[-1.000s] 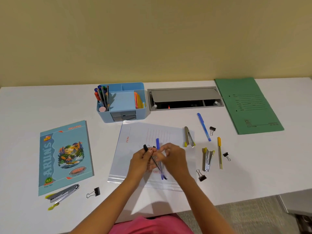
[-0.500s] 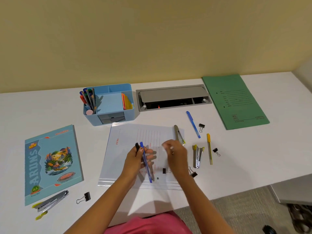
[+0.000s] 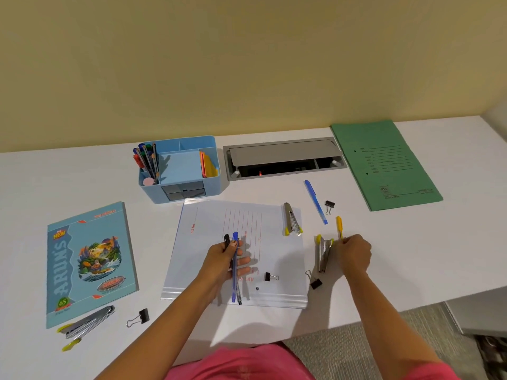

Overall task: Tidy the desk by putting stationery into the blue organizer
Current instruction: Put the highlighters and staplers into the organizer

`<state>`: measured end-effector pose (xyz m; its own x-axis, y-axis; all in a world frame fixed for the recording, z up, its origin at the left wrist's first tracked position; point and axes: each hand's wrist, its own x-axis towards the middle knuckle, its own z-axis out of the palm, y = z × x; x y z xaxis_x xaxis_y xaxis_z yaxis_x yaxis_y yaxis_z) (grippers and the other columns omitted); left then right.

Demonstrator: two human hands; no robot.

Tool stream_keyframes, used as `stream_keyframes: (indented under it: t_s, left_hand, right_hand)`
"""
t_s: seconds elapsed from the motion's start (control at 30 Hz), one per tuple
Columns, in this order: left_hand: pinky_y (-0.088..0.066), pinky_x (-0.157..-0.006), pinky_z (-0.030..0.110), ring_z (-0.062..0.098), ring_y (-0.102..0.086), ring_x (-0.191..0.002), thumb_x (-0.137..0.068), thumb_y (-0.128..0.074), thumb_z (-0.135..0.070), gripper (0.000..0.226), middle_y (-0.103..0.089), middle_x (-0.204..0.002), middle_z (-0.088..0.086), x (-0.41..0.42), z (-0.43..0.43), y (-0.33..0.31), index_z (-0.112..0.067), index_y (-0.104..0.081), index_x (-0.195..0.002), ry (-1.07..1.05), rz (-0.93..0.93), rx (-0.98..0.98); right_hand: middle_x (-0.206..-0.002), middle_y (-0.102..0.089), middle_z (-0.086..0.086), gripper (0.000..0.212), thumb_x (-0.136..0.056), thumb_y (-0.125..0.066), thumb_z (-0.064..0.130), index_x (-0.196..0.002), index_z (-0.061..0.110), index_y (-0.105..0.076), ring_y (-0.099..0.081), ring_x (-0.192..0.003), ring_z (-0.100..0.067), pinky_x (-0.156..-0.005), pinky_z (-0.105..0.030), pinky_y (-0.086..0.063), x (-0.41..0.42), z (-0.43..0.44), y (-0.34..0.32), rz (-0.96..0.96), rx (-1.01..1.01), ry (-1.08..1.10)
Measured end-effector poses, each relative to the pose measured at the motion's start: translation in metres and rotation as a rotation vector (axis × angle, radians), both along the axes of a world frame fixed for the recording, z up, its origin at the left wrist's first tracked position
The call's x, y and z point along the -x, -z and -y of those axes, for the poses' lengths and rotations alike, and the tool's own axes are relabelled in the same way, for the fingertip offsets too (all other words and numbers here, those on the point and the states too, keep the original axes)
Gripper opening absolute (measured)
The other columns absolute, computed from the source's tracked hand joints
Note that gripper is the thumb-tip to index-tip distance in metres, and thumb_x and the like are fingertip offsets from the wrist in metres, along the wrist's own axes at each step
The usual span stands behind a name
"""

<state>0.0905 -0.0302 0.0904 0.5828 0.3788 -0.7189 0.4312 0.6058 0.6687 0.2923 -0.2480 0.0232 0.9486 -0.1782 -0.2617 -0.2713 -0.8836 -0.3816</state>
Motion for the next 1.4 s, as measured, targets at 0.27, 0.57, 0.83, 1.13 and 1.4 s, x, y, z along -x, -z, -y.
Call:
stream_keyframes:
  t_s: [0.27, 0.57, 0.83, 1.13, 1.4]
  left_hand:
    - [-0.06, -0.055, 0.03, 0.021, -0.066, -0.08, -0.095, -0.047, 0.003, 0.023, -0.065, -0.094, 0.013, -0.002, -0.001, -0.001, 0.002, -0.055, -0.116, -0.028, -0.033, 0.048]
    - [-0.059, -0.067, 0.033, 0.023, -0.071, -0.084, -0.097, -0.05, -0.031, 0.028, -0.073, -0.094, 0.012, -0.009, 0.007, 0.004, -0.008, -0.063, -0.104, 0.063, -0.034, -0.063]
    - [-0.055, -0.051, 0.024, 0.017, -0.06, -0.069, -0.099, -0.039, -0.004, 0.021, -0.058, -0.081, 0.009, -0.017, -0.001, 0.0, -0.014, -0.056, -0.091, 0.011, -0.071, -0.077]
    - [-0.048, -0.043, 0.02, 0.016, -0.049, -0.062, -0.101, -0.033, -0.005, 0.029, -0.05, -0.07, 0.005, -0.023, -0.012, -0.003, -0.012, -0.053, -0.082, -0.008, -0.082, -0.071]
    - [-0.046, -0.056, 0.027, 0.017, -0.052, -0.062, -0.101, -0.035, -0.007, 0.021, -0.052, -0.069, 0.006, -0.028, -0.03, -0.006, -0.013, -0.052, -0.09, -0.029, -0.069, -0.05]
  right_hand:
    - [-0.089, -0.061, -0.014, 0.015, -0.082, -0.061, 0.016, -0.088, 0.002, -0.06, -0.058, -0.081, -0.032, -0.066, -0.033, -0.04, 0.034, -0.035, -0.039, 0.24, -0.058, -0.206]
    - [-0.069, -0.07, -0.002, 0.007, -0.081, -0.069, 0.015, -0.081, 0.008, -0.07, -0.063, -0.058, -0.008, -0.053, -0.005, -0.043, 0.126, -0.103, -0.061, -0.145, -0.57, -0.523]
    - [-0.074, -0.066, -0.002, 0.015, -0.092, -0.057, 0.017, -0.086, 0.008, -0.068, -0.058, -0.063, -0.014, -0.056, -0.011, -0.042, 0.097, -0.11, -0.039, -0.095, -0.569, -0.518]
    - [-0.112, -0.051, -0.025, 0.032, -0.086, -0.055, -0.005, -0.118, -0.006, -0.05, -0.048, -0.099, -0.036, -0.083, -0.039, -0.047, -0.013, -0.073, -0.005, 0.259, -0.067, -0.314]
    - [-0.101, -0.059, -0.021, 0.014, -0.092, -0.05, 0.004, -0.102, -0.004, -0.056, -0.054, -0.093, -0.034, -0.068, -0.035, -0.041, -0.033, -0.07, 0.007, 0.168, 0.023, -0.304]
